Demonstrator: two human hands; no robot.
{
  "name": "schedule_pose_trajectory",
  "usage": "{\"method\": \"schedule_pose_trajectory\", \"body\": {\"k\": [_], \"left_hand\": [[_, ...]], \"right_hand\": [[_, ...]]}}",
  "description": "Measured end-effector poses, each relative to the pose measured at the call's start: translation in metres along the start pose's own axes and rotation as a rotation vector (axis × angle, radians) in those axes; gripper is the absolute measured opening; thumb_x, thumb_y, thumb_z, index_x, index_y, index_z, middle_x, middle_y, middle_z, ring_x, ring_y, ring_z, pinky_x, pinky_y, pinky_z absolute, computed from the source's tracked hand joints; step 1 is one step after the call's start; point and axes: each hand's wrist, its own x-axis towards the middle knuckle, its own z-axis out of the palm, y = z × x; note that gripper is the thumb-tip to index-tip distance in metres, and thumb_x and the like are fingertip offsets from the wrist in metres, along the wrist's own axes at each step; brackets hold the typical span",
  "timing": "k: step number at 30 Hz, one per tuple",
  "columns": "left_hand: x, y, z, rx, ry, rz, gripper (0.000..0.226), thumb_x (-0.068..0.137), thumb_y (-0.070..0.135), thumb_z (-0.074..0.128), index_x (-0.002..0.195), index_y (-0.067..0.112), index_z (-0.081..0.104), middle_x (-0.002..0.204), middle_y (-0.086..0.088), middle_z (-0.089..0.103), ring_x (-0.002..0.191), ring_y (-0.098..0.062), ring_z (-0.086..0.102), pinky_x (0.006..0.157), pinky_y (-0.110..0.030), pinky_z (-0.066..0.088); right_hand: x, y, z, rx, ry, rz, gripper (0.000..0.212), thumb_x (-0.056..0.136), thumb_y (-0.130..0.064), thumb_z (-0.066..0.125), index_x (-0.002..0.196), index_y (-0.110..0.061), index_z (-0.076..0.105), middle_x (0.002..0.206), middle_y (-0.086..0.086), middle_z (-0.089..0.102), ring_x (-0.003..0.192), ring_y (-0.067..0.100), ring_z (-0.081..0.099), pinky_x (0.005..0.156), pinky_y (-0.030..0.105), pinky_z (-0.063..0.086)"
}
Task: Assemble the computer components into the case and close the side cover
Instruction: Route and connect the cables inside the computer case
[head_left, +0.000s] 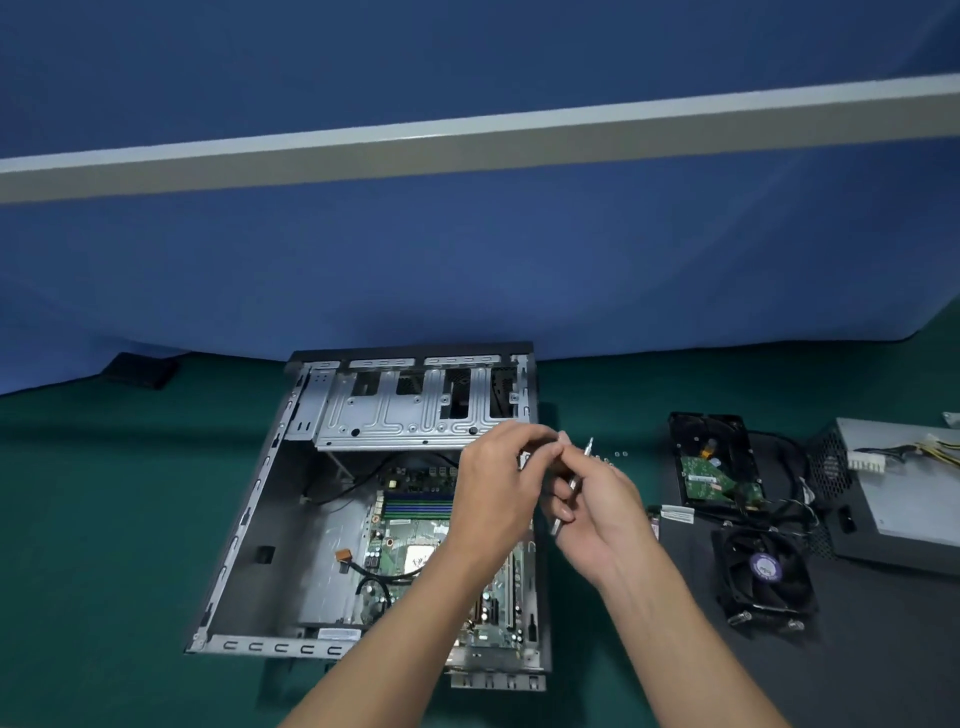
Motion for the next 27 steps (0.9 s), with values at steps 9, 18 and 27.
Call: {"method": "schedule_pose_trajectory", "body": {"k": [9, 18, 27], "left_hand": [[-0.015, -0.065, -0.062, -0.140, -0.055, -0.123, 0.011, 0.085, 0.008, 0.071, 0.091, 0.014, 0.078, 0.085, 0.007, 0.070, 0.080, -0.002, 0.065, 0.077, -0.018, 0.052], [-0.033, -0.145, -0.120, -0.068, -0.097, -0.231, 0.013, 0.086, 0.009, 0.069, 0.089, 0.018, 0.078, 0.083, 0.013, 0.067, 0.080, -0.004, 0.063, 0.079, -0.023, 0.049], [-0.023, -0.202, -0.129, -0.195, -0.008, -0.637, 0.009, 0.085, 0.014, 0.073, 0.093, 0.015, 0.077, 0.075, 0.019, 0.066, 0.060, 0.008, 0.061, 0.054, -0.002, 0.042]], "right_hand": [[-0.005, 0.073, 0.051, 0.066, 0.095, 0.107, 0.011, 0.093, -0.009, 0.054, 0.084, -0.008, 0.060, 0.061, 0.000, 0.045, 0.038, 0.005, 0.031, 0.029, 0.016, 0.020], [0.005, 0.159, 0.098, -0.083, 0.213, 0.130, 0.007, 0.091, -0.006, 0.056, 0.085, -0.006, 0.059, 0.060, 0.001, 0.049, 0.039, 0.008, 0.034, 0.032, 0.018, 0.019], [0.028, 0.169, 0.090, -0.585, 0.197, 0.172, 0.013, 0.092, -0.004, 0.055, 0.099, -0.001, 0.066, 0.078, 0.007, 0.062, 0.049, 0.010, 0.046, 0.040, 0.020, 0.031]]}}
